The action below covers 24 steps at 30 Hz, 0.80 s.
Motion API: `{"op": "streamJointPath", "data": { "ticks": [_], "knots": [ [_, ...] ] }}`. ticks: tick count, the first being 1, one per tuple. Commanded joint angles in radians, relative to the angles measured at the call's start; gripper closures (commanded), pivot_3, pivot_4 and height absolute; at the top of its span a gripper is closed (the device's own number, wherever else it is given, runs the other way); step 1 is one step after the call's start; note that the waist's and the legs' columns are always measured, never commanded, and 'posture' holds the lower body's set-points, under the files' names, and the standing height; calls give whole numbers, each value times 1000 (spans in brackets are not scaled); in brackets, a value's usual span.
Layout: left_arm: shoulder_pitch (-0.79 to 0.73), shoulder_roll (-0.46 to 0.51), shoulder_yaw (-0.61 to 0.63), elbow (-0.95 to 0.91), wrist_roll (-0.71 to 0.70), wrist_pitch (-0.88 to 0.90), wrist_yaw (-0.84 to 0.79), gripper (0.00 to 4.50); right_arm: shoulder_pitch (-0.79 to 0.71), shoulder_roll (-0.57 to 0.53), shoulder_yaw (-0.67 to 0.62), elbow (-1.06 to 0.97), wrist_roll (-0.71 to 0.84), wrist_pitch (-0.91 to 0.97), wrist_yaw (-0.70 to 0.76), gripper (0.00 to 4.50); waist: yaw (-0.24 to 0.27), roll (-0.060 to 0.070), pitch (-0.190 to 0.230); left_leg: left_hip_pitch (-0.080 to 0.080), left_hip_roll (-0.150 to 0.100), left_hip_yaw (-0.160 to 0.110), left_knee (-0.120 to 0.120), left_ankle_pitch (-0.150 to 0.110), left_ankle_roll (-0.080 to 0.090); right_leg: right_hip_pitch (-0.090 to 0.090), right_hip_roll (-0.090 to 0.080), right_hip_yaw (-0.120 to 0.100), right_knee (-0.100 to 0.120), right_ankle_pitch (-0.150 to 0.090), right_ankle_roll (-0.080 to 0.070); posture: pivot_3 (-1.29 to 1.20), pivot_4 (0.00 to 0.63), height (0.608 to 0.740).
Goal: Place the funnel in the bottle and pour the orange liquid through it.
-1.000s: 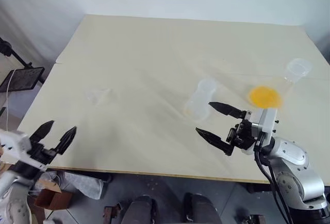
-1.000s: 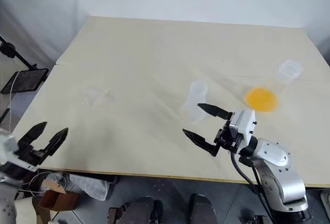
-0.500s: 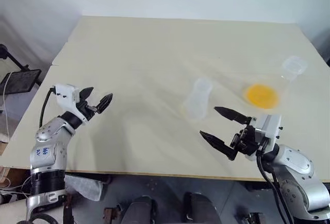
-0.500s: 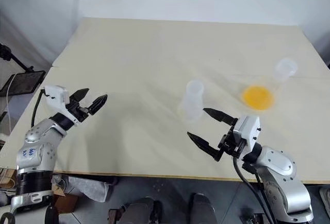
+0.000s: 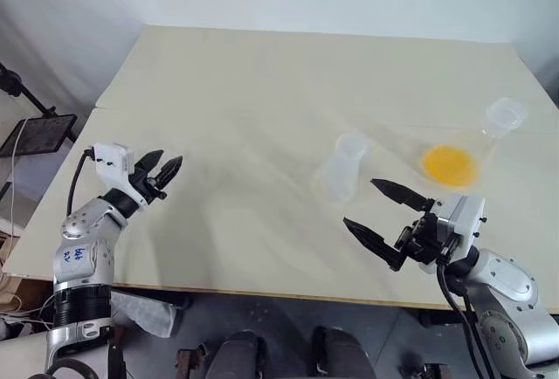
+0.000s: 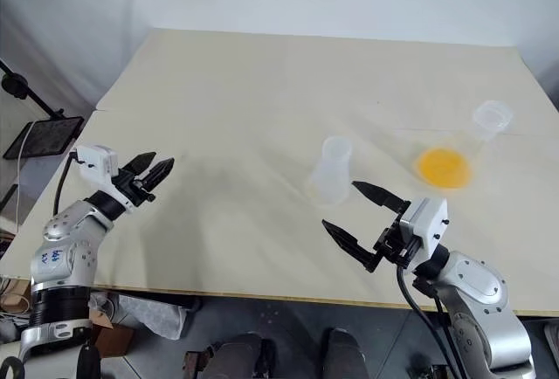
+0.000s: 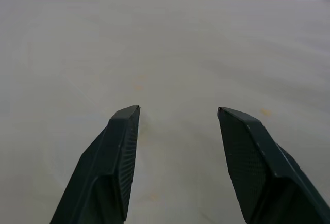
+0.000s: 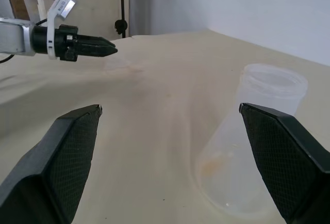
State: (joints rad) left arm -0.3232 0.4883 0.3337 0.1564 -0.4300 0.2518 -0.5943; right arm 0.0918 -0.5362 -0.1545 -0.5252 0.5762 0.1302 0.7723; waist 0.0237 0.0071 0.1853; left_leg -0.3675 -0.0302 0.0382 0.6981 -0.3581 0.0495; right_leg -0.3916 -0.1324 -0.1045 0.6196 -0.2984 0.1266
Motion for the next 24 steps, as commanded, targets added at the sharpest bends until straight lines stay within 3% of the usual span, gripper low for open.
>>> {"op": "streamJointPath", "data": {
  "ticks": [1,7,10,14,17,24],
  "knots": [
    [58,20,23,-82,-24,-19,-34,1856,10,15,-1,-34,1,-24,-4,0,-1,0,0,0,0,0,0,0,0,0,0,0,0,0,0,0,150,740],
    [142,33,97,-134,-62,-13,-29,1856,7,21,3,-32,-1,-20,-2,0,-2,0,0,0,1,0,0,0,0,0,-1,1,-1,0,0,0,150,740],
    [204,19,152,-187,-95,-40,-27,1269,3,18,4,-26,0,-19,1,0,-2,0,0,0,2,-1,0,0,-1,0,-2,1,-2,0,0,0,150,740],
    [274,20,149,-220,-66,-20,10,11,-6,20,15,-22,0,-15,3,0,-1,0,0,-1,2,-1,-1,-1,-1,0,-3,1,-4,0,0,0,150,740],
    [284,25,116,-202,-25,-4,44,11,-13,22,24,-18,1,-14,5,0,1,0,0,-1,2,-1,-1,-1,-1,1,-2,1,-5,0,0,0,150,740],
    [136,23,24,-78,14,-10,43,11,-25,22,33,-14,1,-11,3,0,1,0,0,-1,2,-1,-1,-1,-1,0,-2,1,-4,0,0,0,150,740]
  ]
}}
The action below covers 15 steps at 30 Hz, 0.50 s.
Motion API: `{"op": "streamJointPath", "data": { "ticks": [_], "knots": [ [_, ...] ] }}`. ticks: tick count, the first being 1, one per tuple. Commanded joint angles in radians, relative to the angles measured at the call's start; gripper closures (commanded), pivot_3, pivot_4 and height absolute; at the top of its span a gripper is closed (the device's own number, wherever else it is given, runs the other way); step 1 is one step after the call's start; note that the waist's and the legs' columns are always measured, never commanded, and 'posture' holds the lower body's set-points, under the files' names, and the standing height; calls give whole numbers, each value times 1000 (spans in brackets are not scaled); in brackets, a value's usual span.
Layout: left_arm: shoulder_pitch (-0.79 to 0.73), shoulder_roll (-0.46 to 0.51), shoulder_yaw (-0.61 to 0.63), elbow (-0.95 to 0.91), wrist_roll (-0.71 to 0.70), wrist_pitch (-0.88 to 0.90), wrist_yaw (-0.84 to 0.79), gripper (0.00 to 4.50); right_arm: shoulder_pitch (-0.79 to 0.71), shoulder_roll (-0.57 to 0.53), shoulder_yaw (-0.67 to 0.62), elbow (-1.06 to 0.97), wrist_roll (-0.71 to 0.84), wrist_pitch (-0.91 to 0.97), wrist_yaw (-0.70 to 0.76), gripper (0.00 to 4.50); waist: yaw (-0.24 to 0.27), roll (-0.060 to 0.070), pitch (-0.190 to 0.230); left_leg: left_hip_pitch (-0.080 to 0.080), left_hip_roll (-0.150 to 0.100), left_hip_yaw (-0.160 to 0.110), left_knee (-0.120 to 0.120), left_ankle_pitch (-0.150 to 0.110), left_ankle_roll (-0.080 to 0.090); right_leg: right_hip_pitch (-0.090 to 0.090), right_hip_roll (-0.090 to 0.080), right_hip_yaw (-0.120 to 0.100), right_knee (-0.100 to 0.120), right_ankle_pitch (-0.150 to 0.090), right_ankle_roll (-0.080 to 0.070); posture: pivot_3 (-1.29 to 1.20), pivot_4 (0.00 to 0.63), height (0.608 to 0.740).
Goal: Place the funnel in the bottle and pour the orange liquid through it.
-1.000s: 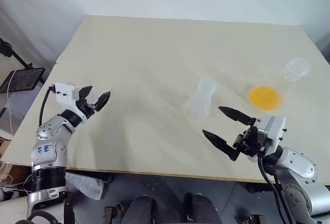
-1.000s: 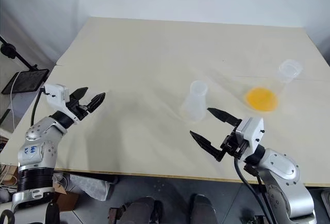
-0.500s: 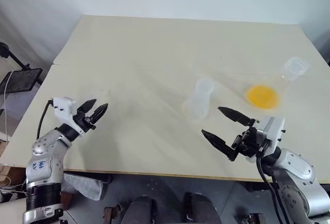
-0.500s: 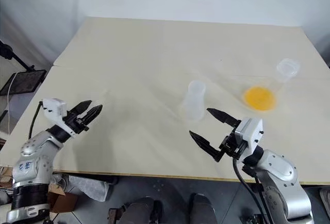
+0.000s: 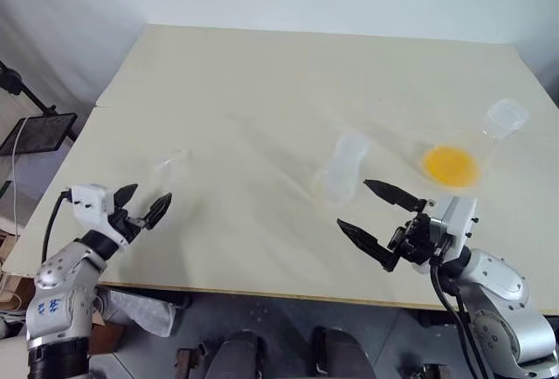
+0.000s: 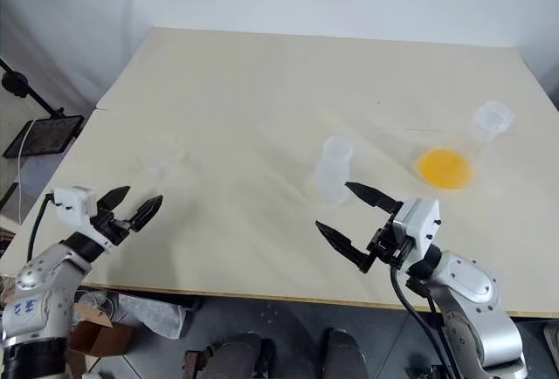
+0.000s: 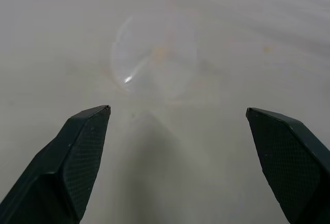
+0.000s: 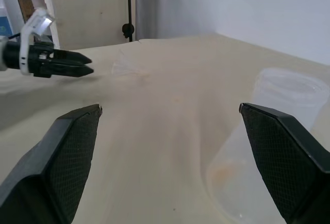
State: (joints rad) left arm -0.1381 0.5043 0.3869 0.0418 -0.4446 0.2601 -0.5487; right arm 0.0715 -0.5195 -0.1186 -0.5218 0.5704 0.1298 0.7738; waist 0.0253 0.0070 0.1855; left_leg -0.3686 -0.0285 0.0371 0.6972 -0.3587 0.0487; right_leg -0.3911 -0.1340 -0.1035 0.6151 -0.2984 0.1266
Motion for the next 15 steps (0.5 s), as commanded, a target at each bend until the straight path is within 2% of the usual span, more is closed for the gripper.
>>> {"op": "streamJointPath", "data": {
  "ticks": [1,12,13,15],
  "knots": [
    [-73,6,-38,57,33,-22,-2,11,-6,5,-5,-17,7,-11,1,0,-1,0,0,0,0,0,0,0,0,0,1,0,0,0,0,0,150,740],
    [-267,0,-97,289,110,-30,51,11,7,16,-9,-29,-5,-20,-19,0,-2,0,0,0,-1,1,-1,0,0,-1,3,-4,3,0,0,0,150,740],
    [-286,-2,-105,313,113,-24,48,313,9,17,-9,-30,-7,-22,-21,0,-1,0,0,0,-1,1,0,0,0,-1,3,-4,3,0,0,0,150,740],
    [-309,-4,-115,343,118,-26,38,634,9,19,-9,-30,-11,-23,-24,0,2,0,0,0,-1,1,0,0,0,-1,3,-4,3,0,0,0,150,740]
  ]
}}
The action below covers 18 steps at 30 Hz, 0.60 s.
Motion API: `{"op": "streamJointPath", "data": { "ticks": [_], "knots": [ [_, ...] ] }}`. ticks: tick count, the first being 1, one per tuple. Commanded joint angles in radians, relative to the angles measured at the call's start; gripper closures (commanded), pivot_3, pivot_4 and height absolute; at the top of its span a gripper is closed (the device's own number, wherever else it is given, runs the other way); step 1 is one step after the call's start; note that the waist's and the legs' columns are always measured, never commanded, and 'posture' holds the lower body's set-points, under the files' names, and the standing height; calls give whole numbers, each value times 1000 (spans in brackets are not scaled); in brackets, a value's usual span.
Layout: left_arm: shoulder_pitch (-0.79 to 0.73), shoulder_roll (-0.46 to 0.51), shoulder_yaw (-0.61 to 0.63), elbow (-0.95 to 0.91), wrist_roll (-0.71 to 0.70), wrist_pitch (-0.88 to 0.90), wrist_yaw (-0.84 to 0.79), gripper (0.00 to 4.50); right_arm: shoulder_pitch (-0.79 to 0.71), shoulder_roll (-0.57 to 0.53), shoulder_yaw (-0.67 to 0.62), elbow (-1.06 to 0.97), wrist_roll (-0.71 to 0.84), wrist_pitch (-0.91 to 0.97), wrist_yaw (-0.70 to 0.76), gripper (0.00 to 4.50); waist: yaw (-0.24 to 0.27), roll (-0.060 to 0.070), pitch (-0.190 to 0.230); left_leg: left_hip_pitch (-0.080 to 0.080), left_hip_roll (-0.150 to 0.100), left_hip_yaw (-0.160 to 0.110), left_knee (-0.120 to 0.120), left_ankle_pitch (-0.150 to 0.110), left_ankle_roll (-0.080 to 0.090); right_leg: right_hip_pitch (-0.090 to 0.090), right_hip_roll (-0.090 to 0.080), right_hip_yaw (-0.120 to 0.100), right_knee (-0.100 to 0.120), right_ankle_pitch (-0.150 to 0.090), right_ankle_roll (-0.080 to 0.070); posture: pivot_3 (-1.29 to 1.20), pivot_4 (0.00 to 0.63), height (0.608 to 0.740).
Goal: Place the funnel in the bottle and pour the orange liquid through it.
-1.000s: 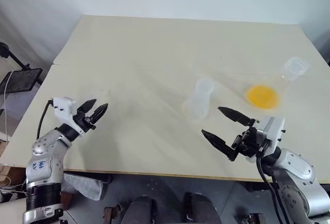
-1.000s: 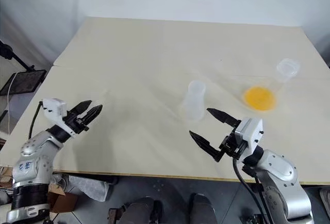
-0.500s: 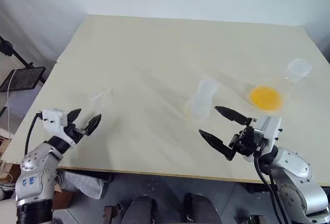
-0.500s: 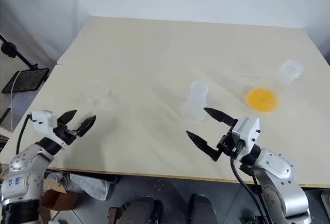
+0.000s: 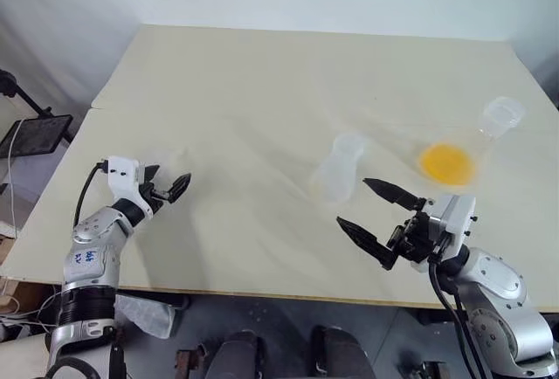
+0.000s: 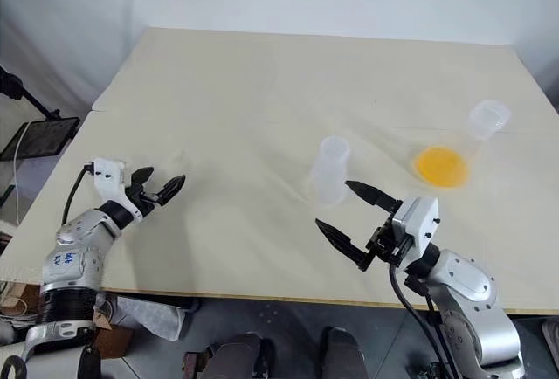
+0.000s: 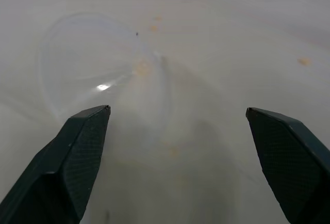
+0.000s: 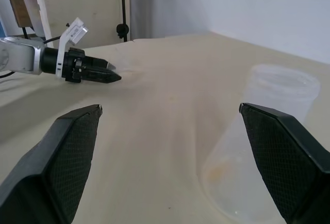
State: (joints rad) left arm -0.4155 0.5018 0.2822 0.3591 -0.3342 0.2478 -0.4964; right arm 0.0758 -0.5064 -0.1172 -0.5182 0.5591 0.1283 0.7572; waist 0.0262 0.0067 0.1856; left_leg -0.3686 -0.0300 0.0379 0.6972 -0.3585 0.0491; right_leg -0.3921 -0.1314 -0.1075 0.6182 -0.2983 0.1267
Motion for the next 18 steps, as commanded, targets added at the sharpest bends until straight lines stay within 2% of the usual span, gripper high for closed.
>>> {"op": "streamJointPath", "data": {
  "ticks": [1,12,18],
  "knots": [
    [-40,-3,-13,34,7,-15,-21,936,4,7,-11,-34,-1,-22,-8,0,0,0,0,0,0,0,0,0,0,0,0,0,0,0,0,0,150,740],
    [-62,12,-16,69,10,-32,-58,4489,32,13,-8,-50,-7,-35,-10,0,1,0,0,1,-1,0,1,0,1,1,0,0,1,0,0,0,150,740],
    [-77,26,-12,73,-13,-76,-139,4489,43,1,-20,-56,0,-38,5,0,1,0,0,1,-1,0,1,0,1,1,-1,0,1,0,0,0,150,740]
  ]
}}
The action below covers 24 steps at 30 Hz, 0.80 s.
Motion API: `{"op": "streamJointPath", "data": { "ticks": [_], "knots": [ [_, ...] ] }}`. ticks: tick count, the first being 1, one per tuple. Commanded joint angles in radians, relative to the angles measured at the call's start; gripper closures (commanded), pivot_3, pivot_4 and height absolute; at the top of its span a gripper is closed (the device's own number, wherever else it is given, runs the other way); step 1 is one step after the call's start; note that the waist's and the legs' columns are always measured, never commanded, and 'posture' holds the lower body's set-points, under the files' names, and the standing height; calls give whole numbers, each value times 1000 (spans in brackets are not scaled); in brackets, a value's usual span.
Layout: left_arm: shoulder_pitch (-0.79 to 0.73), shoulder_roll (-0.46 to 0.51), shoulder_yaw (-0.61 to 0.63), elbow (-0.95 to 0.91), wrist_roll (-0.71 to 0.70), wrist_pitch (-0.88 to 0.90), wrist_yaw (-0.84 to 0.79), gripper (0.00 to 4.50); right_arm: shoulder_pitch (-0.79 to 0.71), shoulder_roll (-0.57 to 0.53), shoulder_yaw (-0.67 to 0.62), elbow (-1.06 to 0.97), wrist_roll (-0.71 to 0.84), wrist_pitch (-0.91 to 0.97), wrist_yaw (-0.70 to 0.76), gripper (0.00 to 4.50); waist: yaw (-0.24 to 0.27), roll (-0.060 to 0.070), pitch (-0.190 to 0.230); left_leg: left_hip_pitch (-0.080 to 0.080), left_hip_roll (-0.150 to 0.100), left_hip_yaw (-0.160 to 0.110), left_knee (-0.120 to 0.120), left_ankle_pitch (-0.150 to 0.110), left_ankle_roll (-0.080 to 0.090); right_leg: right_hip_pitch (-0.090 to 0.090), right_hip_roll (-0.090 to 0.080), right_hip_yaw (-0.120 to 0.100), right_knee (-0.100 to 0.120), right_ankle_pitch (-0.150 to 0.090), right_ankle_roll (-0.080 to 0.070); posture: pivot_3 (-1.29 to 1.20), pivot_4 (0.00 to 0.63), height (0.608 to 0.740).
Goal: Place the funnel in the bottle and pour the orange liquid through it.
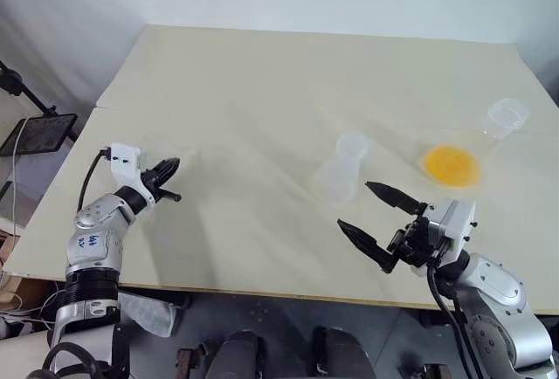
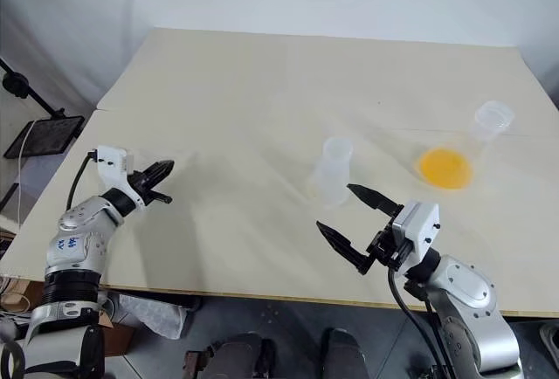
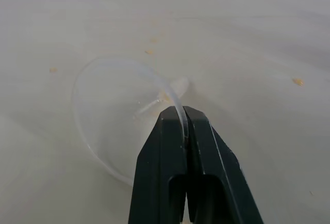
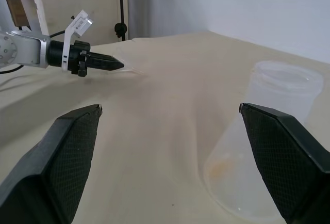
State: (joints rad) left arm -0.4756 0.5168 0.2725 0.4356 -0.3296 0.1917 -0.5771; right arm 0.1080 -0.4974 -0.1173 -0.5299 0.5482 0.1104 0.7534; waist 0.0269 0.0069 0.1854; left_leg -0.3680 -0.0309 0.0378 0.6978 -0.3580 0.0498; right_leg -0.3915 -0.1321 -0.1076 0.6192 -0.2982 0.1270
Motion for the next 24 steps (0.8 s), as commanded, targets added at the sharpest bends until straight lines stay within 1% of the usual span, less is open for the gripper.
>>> {"op": "streamJointPath", "data": {
  "ticks": [1,4,7,9,11,14,16,18,21,24],
  "knots": [
    [-20,20,-6,-3,-14,-33,-80,4489,13,-11,-24,-47,11,-21,10,0,0,0,0,0,0,0,0,0,0,0,0,0,0,0,0,0,150,740],
    [-40,59,-33,-58,-17,-76,-198,4489,33,-17,-41,-65,15,-19,6,0,-2,0,0,0,0,0,0,0,0,0,0,0,0,0,0,0,150,740],
    [-117,114,-89,-124,-26,-95,-357,4489,71,-30,-71,-87,17,-16,5,0,1,-2,1,-2,0,-1,0,0,0,-1,0,-1,0,0,0,0,150,740],
    [-197,141,-138,-139,-25,-107,-463,4489,100,-38,-102,-101,24,-15,1,0,1,-2,1,-2,0,-1,0,0,0,0,0,-1,-1,0,0,0,150,740],
    [-343,140,-202,-127,-32,-93,-588,4489,155,-42,-156,-126,35,-20,-2,0,9,-2,1,-2,-1,-1,1,0,0,0,0,-2,-1,0,0,0,150,740],
    [-530,107,-289,-35,11,-106,-700,4489,244,-38,-218,-158,42,-30,-4,0,15,-2,1,-3,-3,0,0,0,1,0,0,-3,-2,1,1,0,150,740],
    [-659,56,-359,62,65,-144,-747,4489,325,-18,-261,-176,34,-49,-6,0,16,-2,1,-2,-3,2,0,0,2,1,1,-3,-3,1,2,0,150,740],
    [-763,-8,-402,153,98,-166,-774,4489,384,14,-302,-181,28,-76,-24,0,20,-2,1,-2,-2,3,0,1,2,1,2,-3,-4,1,2,0,150,740],
    [-868,-87,-452,266,149,-211,-806,4489,418,64,-342,-177,19,-111,-68,0,17,-3,2,-3,-1,5,0,1,3,1,3,-3,-7,1,2,0,150,740],
    [-926,-140,-485,352,197,-280,-819,4489,435,100,-356,-192,23,-127,-98,0,1,-3,2,-3,-1,9,-1,1,3,0,3,-1,-8,1,2,0,150,740]
  ]
}}
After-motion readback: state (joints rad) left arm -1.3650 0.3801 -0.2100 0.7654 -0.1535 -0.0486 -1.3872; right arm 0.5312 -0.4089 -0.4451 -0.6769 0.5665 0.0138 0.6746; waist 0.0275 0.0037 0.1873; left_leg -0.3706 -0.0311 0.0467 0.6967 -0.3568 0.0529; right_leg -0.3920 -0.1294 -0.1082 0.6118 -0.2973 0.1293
